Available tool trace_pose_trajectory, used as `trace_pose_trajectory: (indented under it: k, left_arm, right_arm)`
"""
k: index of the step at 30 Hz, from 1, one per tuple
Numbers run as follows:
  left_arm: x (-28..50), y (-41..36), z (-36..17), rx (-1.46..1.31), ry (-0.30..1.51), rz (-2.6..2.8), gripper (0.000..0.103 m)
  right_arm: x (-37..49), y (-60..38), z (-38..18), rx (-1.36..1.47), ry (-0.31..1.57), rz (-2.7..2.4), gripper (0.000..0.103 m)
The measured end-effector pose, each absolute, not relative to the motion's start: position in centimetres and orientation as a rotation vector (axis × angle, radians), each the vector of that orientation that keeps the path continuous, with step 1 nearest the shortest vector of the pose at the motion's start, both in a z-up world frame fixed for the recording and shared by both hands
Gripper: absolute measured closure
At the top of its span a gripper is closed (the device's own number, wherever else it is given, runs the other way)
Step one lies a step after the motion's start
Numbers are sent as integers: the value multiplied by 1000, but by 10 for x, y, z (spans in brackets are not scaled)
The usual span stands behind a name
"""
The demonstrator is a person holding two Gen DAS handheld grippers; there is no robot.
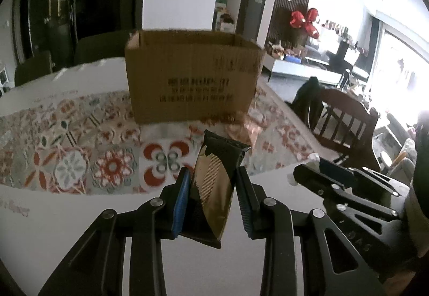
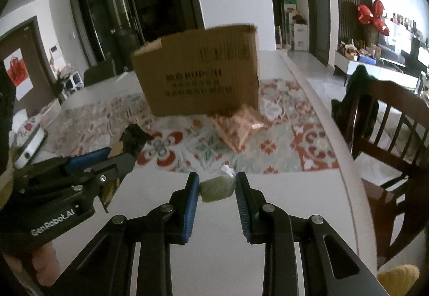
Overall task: Organize snacks
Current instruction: 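Carry both snacks into the box and open both grippers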
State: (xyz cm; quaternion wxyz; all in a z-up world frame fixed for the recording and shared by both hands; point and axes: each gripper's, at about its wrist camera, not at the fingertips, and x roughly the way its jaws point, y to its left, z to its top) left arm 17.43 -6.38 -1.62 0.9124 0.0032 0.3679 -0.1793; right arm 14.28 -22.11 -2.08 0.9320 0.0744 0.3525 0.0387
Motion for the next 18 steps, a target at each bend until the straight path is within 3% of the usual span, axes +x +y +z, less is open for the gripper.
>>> trace_pose_trajectory:
  k: [18]
  left_arm:
    - [218,-65,59,34,608,-337,69]
  right_arm:
    - [184,-234,59,136,530,100,74]
